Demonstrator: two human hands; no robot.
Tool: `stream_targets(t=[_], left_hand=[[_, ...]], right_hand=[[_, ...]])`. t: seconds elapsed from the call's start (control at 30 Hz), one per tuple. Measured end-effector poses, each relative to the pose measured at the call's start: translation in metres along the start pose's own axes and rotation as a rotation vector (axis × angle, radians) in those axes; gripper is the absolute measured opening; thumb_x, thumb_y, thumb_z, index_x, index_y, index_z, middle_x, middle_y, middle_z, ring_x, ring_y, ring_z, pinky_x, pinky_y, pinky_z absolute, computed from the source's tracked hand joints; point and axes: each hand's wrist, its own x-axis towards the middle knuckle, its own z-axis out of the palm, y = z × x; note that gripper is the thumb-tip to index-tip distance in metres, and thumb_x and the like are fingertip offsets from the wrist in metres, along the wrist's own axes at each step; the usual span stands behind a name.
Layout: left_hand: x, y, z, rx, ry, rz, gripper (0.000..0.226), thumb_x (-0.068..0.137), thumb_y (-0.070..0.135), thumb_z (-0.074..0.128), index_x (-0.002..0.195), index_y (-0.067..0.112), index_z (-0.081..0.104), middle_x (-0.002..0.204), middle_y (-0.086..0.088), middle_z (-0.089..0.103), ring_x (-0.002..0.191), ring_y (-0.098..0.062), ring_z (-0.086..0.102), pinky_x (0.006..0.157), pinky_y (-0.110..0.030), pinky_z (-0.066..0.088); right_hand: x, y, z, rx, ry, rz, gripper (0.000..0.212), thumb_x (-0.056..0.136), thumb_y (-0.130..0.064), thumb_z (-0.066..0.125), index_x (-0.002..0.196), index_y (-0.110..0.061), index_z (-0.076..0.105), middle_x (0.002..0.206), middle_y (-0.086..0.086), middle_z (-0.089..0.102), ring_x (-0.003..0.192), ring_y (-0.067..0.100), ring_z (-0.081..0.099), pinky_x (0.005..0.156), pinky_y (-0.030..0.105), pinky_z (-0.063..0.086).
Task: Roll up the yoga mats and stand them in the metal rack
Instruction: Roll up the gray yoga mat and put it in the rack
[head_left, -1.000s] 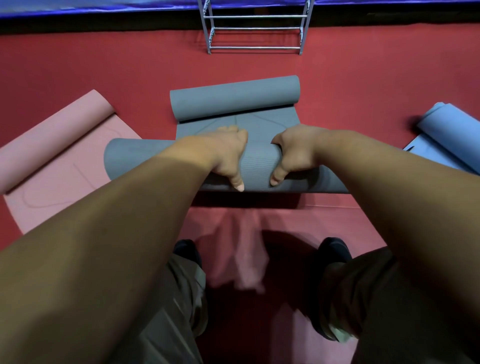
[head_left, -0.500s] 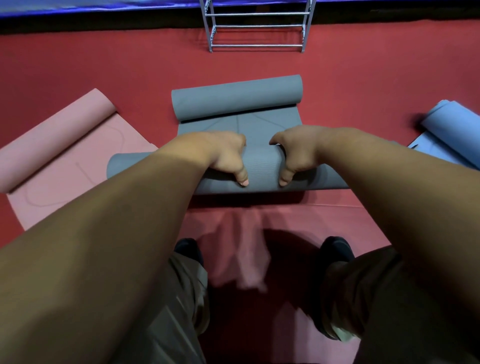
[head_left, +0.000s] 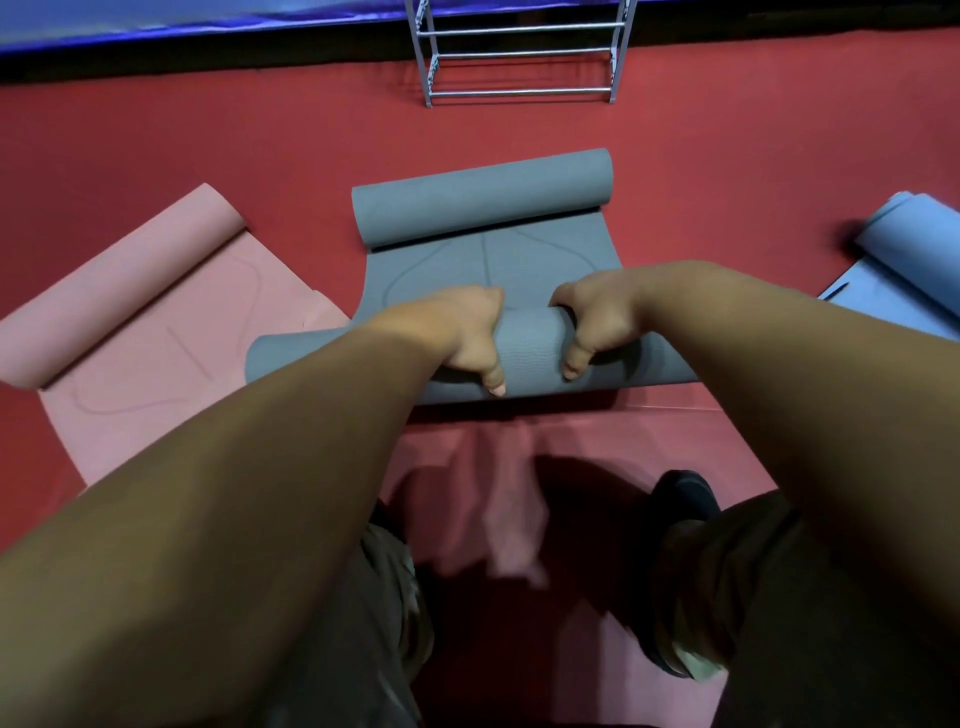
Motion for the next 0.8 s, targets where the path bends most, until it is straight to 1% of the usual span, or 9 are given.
stream_targets(t=[0.1, 0.17, 0.27, 0.4, 0.5, 0.57, 0.67, 0.73, 0.8], left_hand=[[0.000, -0.001, 0.003, -0.054, -0.040, -0.023, 0.086, 0.057, 0.056, 0.099, 0.121, 0.018, 0.056, 0.123, -0.006, 0.067, 0.104, -0.032, 0.064, 0.090, -0.038, 0.055], [-0.001, -0.002, 0.000, -0.075, -0.067, -0.038, 0.090, 0.059, 0.058, 0.098, 0.127, 0.016, 0.058, 0.127, -0.006, 0.067, 0.110, -0.033, 0.064, 0.096, -0.040, 0.056], [-0.005, 0.000, -0.002, -0.079, -0.083, -0.062, 0.094, 0.058, 0.058, 0.098, 0.132, 0.015, 0.059, 0.129, -0.007, 0.067, 0.113, -0.033, 0.065, 0.100, -0.043, 0.056], [-0.012, 0.004, 0.011, -0.074, -0.120, -0.090, 0.091, 0.061, 0.058, 0.097, 0.132, 0.017, 0.058, 0.128, -0.005, 0.068, 0.107, -0.031, 0.065, 0.096, -0.040, 0.056], [-0.018, 0.011, 0.031, -0.049, -0.112, -0.080, 0.094, 0.068, 0.055, 0.094, 0.140, 0.017, 0.049, 0.138, -0.008, 0.063, 0.119, -0.033, 0.063, 0.101, -0.039, 0.053], [-0.022, 0.015, 0.044, -0.004, -0.075, -0.076, 0.103, 0.066, 0.055, 0.096, 0.145, 0.014, 0.044, 0.143, -0.011, 0.056, 0.128, -0.035, 0.058, 0.103, -0.041, 0.050], [-0.025, 0.021, 0.068, 0.110, -0.015, -0.099, 0.116, 0.058, 0.059, 0.099, 0.145, 0.012, 0.040, 0.146, -0.010, 0.048, 0.135, -0.035, 0.049, 0.106, -0.053, 0.050], [-0.025, 0.025, 0.091, 0.120, 0.049, -0.109, 0.108, 0.060, 0.054, 0.099, 0.141, 0.014, 0.040, 0.144, -0.007, 0.049, 0.134, -0.033, 0.049, 0.100, -0.052, 0.049], [-0.022, 0.030, 0.112, 0.091, 0.077, -0.093, 0.094, 0.064, 0.046, 0.098, 0.133, 0.016, 0.042, 0.139, -0.006, 0.054, 0.130, -0.033, 0.054, 0.092, -0.046, 0.047]], right_hand=[[0.005, -0.001, 0.010, -0.135, 0.033, 0.009, 0.121, 0.056, -0.064, 0.095, 0.157, -0.026, 0.039, 0.148, 0.010, 0.049, 0.134, 0.037, 0.051, 0.110, 0.051, 0.050], [0.005, -0.005, 0.016, -0.197, 0.081, 0.004, 0.128, 0.055, -0.064, 0.096, 0.159, -0.024, 0.034, 0.150, 0.010, 0.044, 0.139, 0.038, 0.046, 0.111, 0.052, 0.048], [0.001, -0.008, 0.021, -0.193, 0.133, -0.009, 0.109, 0.056, -0.059, 0.097, 0.145, -0.022, 0.046, 0.143, 0.004, 0.052, 0.132, 0.036, 0.054, 0.106, 0.050, 0.051], [-0.003, -0.013, 0.027, -0.164, 0.096, -0.010, 0.085, 0.049, -0.055, 0.094, 0.120, -0.025, 0.058, 0.119, 0.002, 0.067, 0.105, 0.032, 0.067, 0.091, 0.044, 0.060], [0.000, -0.017, 0.038, -0.191, 0.087, -0.008, 0.077, 0.049, -0.053, 0.094, 0.112, -0.025, 0.060, 0.110, 0.002, 0.068, 0.097, 0.030, 0.067, 0.088, 0.042, 0.062], [0.004, -0.016, 0.049, -0.203, 0.106, 0.000, 0.075, 0.045, -0.056, 0.090, 0.105, -0.027, 0.054, 0.109, 0.000, 0.065, 0.095, 0.029, 0.066, 0.088, 0.044, 0.063], [0.009, -0.014, 0.065, -0.185, 0.108, 0.002, 0.075, 0.047, -0.056, 0.091, 0.104, -0.028, 0.052, 0.116, 0.002, 0.066, 0.100, 0.030, 0.068, 0.088, 0.044, 0.062], [0.009, -0.013, 0.075, -0.167, 0.066, -0.012, 0.076, 0.054, -0.052, 0.096, 0.112, -0.023, 0.056, 0.119, 0.005, 0.067, 0.105, 0.030, 0.068, 0.087, 0.037, 0.059], [0.010, -0.012, 0.086, -0.162, 0.012, -0.004, 0.074, 0.059, -0.048, 0.096, 0.114, -0.021, 0.056, 0.121, 0.007, 0.068, 0.108, 0.030, 0.068, 0.081, 0.030, 0.051]])
